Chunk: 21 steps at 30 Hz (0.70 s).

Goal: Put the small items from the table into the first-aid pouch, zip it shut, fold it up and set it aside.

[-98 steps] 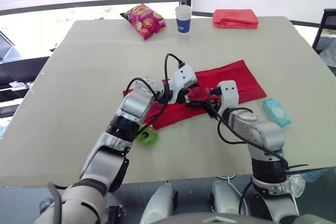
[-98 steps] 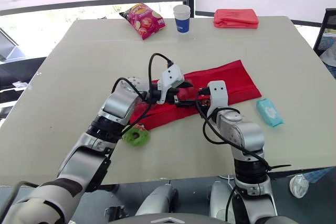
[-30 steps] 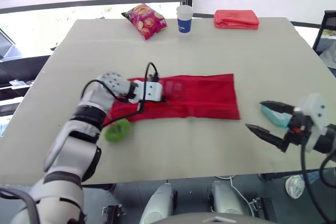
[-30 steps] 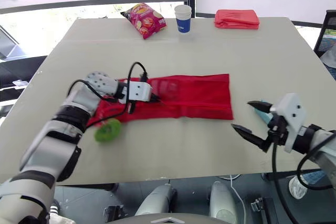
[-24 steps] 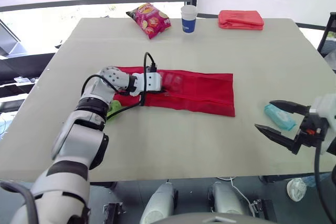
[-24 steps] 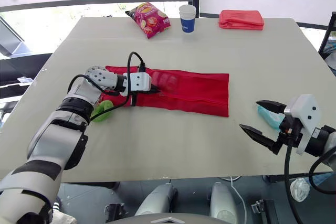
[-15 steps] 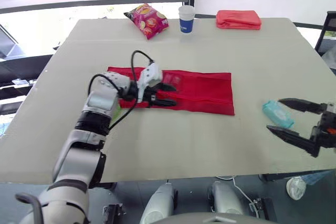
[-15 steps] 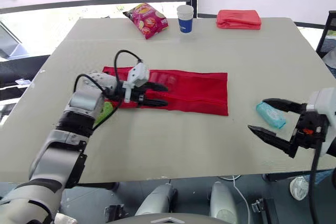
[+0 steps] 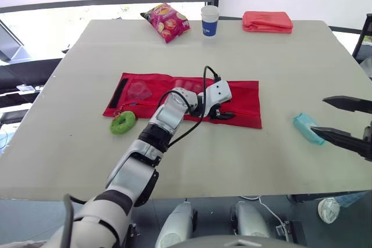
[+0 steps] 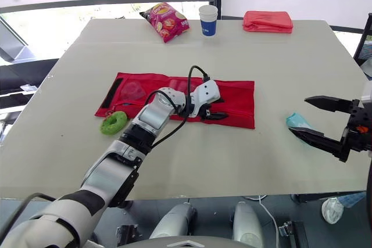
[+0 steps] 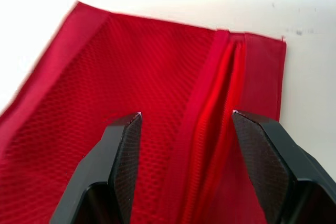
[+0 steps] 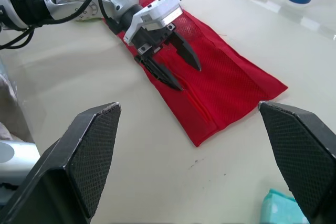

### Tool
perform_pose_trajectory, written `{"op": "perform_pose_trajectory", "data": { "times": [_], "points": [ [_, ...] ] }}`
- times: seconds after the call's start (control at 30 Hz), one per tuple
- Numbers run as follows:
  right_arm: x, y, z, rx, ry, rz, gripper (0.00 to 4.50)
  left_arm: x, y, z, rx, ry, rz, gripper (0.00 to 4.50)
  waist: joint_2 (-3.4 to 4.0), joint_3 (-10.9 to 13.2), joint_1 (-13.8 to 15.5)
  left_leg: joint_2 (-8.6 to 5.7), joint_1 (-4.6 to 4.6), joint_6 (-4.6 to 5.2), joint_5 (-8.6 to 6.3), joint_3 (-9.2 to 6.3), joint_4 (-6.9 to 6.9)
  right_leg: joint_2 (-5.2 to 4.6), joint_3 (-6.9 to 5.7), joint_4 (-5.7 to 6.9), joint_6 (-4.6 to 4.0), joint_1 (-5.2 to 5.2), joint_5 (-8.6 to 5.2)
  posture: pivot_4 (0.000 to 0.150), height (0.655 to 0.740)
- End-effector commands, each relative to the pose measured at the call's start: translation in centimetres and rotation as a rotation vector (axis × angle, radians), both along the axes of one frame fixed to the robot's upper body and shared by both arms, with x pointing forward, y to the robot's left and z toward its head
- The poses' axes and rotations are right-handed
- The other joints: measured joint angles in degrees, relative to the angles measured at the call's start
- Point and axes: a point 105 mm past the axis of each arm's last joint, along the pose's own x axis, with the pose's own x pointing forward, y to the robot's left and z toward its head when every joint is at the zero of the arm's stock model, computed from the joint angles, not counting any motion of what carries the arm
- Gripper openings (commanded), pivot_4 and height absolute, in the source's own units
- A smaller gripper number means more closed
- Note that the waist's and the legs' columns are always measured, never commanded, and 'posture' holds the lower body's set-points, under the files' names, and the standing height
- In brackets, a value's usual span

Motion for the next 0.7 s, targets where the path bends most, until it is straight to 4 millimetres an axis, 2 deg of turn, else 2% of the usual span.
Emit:
{"op": "perform_pose_trajectory", "data": {
  "times": [0.03, 0.27, 0.37, 0.4, 0.43, 0.53, 0.6, 0.7],
  "points": [
    [-0.4, -0.5, 1.1, -0.017, -0.026, -0.019, 4.5, 0.5, -0.3, 0.6, 0.032, -0.068, -0.013, 2.93, 0.0, 0.0, 0.06, 0.0, 0.01, 0.0, 0.0, 0.0, 0.0, 0.0, 0.0, 0.0, 0.0, 0.0, 0.0, 0.15, 0.74],
    [-0.1, -0.1, 1.7, -0.011, -0.017, 0.011, 4.5, 1.3, -0.7, 0.7, 0.028, -0.073, -0.008, 2.93, 0.0, 0.0, 0.09, 0.0, 0.01, 0.0, 0.0, 0.01, 0.0, 0.0, 0.0, 0.01, 0.0, 0.0, 0.0, 0.15, 0.74],
    [0.0, 0.1, 1.7, -0.022, -0.031, 0.024, 4.5, 1.7, -0.1, 0.5, 0.037, -0.083, 0.001, 2.93, -0.01, 0.0, 0.08, 0.0, 0.02, 0.0, 0.0, 0.02, 0.0, 0.0, 0.0, -0.02, 0.02, 0.02, 0.01, 0.15, 0.74],
    [0.0, 0.3, 1.8, -0.021, -0.04, 0.032, 4.5, 1.8, 0.1, 0.5, 0.031, -0.079, 0.01, 2.42, -0.01, 0.0, 0.07, 0.0, 0.02, 0.0, 0.0, 0.02, 0.0, 0.0, 0.0, -0.02, 0.02, 0.02, 0.01, 0.15, 0.74],
    [-0.1, 0.7, 1.9, -0.017, -0.046, 0.046, 4.5, 1.7, 0.3, 0.6, 0.013, -0.064, 0.015, 2.1, -0.01, 0.0, 0.05, 0.0, 0.01, 0.0, 0.0, 0.02, 0.0, -0.01, 0.01, -0.01, 0.02, 0.0, 0.01, 0.15, 0.74],
    [-0.3, 1.0, 2.2, -0.017, -0.048, 0.062, 4.5, 1.5, 0.2, 1.1, -0.007, -0.057, 0.005, 0.37, -0.01, 0.0, -0.02, 0.01, 0.02, 0.0, 0.0, 0.01, -0.01, 0.0, 0.0, 0.0, 0.02, 0.0, 0.01, 0.15, 0.74],
    [-0.1, 0.4, 1.5, -0.025, -0.039, 0.034, 4.5, 1.0, -0.6, 0.9, -0.039, -0.048, -0.006, 0.05, -0.01, 0.0, 0.04, 0.01, 0.01, 0.0, 0.0, 0.01, 0.0, -0.01, -0.01, 0.0, 0.02, 0.0, 0.01, 0.15, 0.74],
    [-0.4, 0.1, 0.8, -0.009, -0.013, -0.02, 4.5, -0.4, -1.8, 0.8, -0.127, 0.027, -0.013, 0.05, -0.02, -0.01, 0.35, 0.01, 0.0, 0.0, 0.0, -0.01, 0.0, -0.02, -0.01, -0.03, 0.02, 0.02, 0.01, 0.15, 0.74]
  ]
}}
